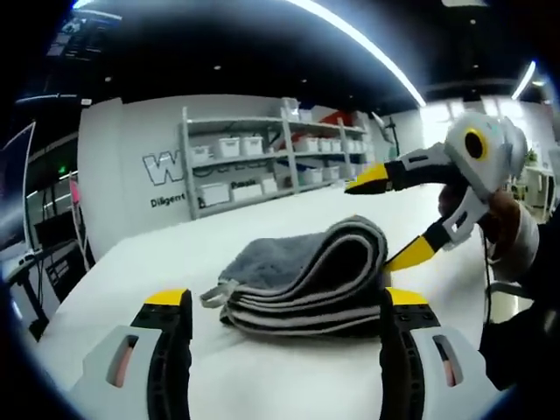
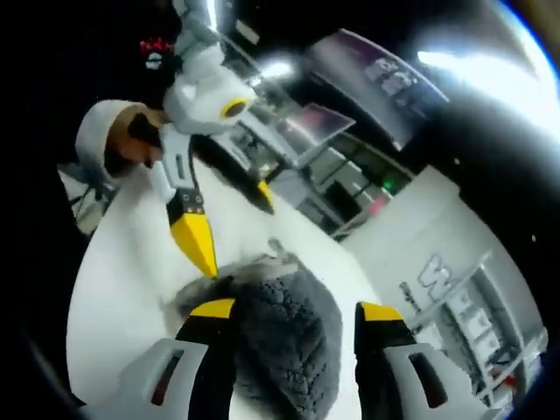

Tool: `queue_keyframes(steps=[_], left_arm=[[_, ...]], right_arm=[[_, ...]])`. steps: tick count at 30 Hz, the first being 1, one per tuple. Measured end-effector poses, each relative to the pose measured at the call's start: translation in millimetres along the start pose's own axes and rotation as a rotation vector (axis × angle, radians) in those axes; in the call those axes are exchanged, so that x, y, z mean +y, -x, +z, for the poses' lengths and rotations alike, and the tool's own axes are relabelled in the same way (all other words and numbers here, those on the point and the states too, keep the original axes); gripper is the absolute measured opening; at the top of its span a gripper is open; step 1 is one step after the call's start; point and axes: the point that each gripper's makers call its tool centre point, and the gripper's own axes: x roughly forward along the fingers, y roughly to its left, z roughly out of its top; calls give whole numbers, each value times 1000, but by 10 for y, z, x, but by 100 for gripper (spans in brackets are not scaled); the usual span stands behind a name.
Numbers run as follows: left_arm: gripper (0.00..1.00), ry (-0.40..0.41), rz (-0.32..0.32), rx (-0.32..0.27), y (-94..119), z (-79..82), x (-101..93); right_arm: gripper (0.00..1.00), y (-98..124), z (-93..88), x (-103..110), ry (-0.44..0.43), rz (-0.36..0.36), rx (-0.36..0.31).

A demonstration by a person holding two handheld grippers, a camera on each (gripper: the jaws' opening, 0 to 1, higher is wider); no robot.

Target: Open the folded towel by lifting each exposed corner and separating the folded layers until the towel lies flat within the target outline without major curled edges

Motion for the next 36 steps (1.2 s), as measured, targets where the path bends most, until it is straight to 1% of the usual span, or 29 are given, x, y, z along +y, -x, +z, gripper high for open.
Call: queue_keyframes(steps=[1, 2, 4, 6, 8, 10, 12, 14, 15, 16, 17, 18, 19, 20, 21, 23, 25, 27, 28, 29, 30, 31, 32, 36], left_arm=[[87, -5, 7, 15, -18, -38, 5], [87, -27, 20, 32, -22, -70, 21], [87, -51, 36, 53, -27, -106, 34], [87, -49, 38, 53, -22, -103, 45], [87, -45, 48, 68, -31, -128, 61], [87, -61, 62, 76, -34, -144, 76], [87, -74, 65, 85, -40, -156, 76], [87, -74, 62, 91, -46, -174, 72], [87, -72, 61, 97, -53, -190, 69], [87, -73, 60, 102, -56, -202, 67], [87, -74, 58, 104, -56, -207, 65], [87, -74, 57, 105, -56, -208, 63], [87, -72, 55, 104, -59, -204, 59], [87, -69, 51, 101, -61, -198, 53], [87, -63, 45, 97, -62, -188, 43], [87, -51, 33, 90, -64, -172, 25], [87, -24, -9, 67, -78, -132, -48], [91, 12, -19, 45, -83, -100, -79], [93, 25, -21, 31, -86, -79, -86], [93, 34, -26, 18, -87, -60, -95], [93, 40, -36, 10, -82, -49, -114], [93, 45, -40, 3, -82, -39, -122], [93, 52, -47, -13, -81, -15, -139], [92, 83, -76, -46, -83, 38, -196]], right_arm=[[53, -33, -18, 51, 8, 16, 7], [52, -66, -35, 78, -2, 24, 9], [52, -117, -80, 105, -9, 38, 19], [51, -133, -85, 102, -5, 39, 21], [50, -137, -84, 79, -8, 41, 16], [50, -142, -71, 72, -39, 37, 0], [48, -164, -116, 57, -54, 37, 8], [38, -183, -170, 138, -39, 69, 26], [33, -181, -158, 186, -41, 86, 19], [25, -179, -151, 226, -55, 108, 10], [18, -171, -146, 263, -87, 126, 1], [12, -152, -149, 288, -151, 145, -12], [10, -143, -162, 252, -180, 136, -18], [10, -137, -173, 231, -185, 130, -18], [9, -121, -187, 205, -173, 128, -17], [8, -102, -157, 154, -212, 116, -39], [7, -96, -136, 113, -249, 105, -53], [7, -95, -120, 48, -326, 77, -75], [7, -91, -116, -43, -441, 41, -100], [6, -68, -111, -83, -535, 25, -121], [6, -51, -126, -128, -613, 15, -134], [6, -61, -163, -204, -657, 5, -145], [6, -47, -192, -256, -688, -10, -151], [5, 23, -273, -378, -718, -53, -160]])
